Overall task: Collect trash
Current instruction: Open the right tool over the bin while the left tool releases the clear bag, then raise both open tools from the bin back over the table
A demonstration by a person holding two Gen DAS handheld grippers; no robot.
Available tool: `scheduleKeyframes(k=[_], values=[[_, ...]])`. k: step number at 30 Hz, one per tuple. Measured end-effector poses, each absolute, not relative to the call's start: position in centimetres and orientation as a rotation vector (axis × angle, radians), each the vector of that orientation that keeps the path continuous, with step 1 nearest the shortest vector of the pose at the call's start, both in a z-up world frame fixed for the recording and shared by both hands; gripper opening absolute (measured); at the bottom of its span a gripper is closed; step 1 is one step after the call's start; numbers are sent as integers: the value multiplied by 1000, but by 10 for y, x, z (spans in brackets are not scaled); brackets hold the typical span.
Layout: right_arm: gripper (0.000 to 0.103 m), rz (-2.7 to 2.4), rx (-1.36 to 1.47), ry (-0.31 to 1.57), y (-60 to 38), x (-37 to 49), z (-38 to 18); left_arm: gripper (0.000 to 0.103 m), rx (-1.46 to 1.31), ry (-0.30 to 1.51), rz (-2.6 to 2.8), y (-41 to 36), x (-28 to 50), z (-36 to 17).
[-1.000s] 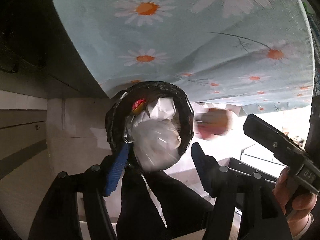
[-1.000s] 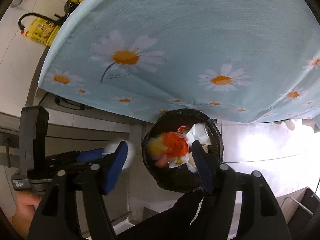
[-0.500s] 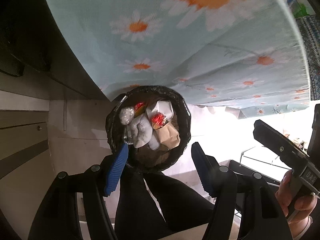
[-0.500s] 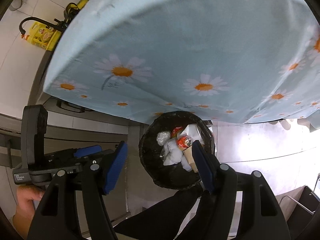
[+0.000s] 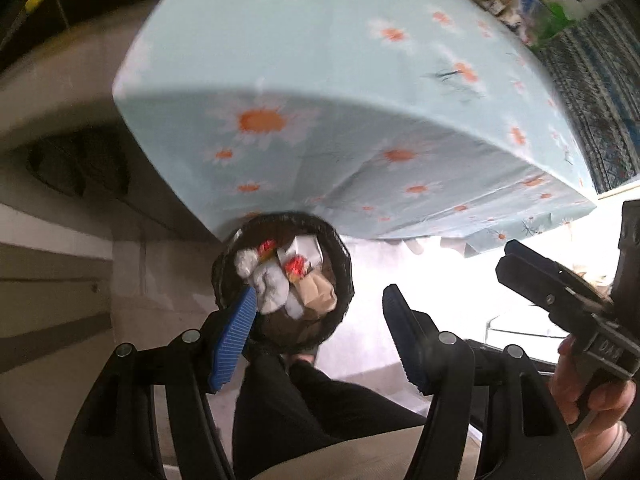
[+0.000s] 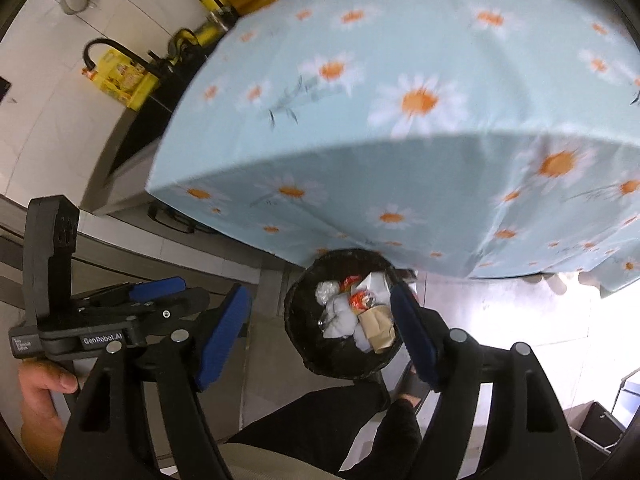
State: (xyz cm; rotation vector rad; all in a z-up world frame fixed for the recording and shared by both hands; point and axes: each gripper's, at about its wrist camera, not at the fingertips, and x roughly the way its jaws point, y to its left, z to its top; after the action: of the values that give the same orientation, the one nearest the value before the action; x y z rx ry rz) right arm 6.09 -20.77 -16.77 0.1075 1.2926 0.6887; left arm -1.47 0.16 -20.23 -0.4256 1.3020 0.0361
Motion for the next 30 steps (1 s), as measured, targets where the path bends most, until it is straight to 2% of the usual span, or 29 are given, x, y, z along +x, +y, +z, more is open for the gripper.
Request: scheduleKeyframes(k=[2, 5, 6, 7, 9, 11, 14, 21, 30], values=[[74, 690, 106, 1269, -214, 61, -156, 63, -408, 1266, 44, -4, -16, -187], [74, 682, 82, 1201, -227, 60, -129, 69, -395, 1215, 54, -12, -17, -163], [77, 684, 76, 1176, -231, 60, -119, 70, -376, 1189, 60, -16, -18, -151], [91, 682, 79, 1153, -237, 60, -110, 71, -358, 1171, 71, -19, -18, -141], [96, 667, 88, 1101, -247, 59, -91, 75, -335, 1134, 87, -22, -18, -123], [96, 682, 89, 1072, -254, 60, -76, 80, -328, 1097, 83, -27, -18, -102], [96, 674, 83, 1019, -266, 61, -52, 81, -306, 1033, 99, -34, -19, -69], [98, 622, 51, 870, -288, 61, 10, 96, -276, 919, 90, -45, -22, -6], [98, 592, 34, 772, -297, 58, 66, 96, -206, 836, 90, -51, -31, 43]])
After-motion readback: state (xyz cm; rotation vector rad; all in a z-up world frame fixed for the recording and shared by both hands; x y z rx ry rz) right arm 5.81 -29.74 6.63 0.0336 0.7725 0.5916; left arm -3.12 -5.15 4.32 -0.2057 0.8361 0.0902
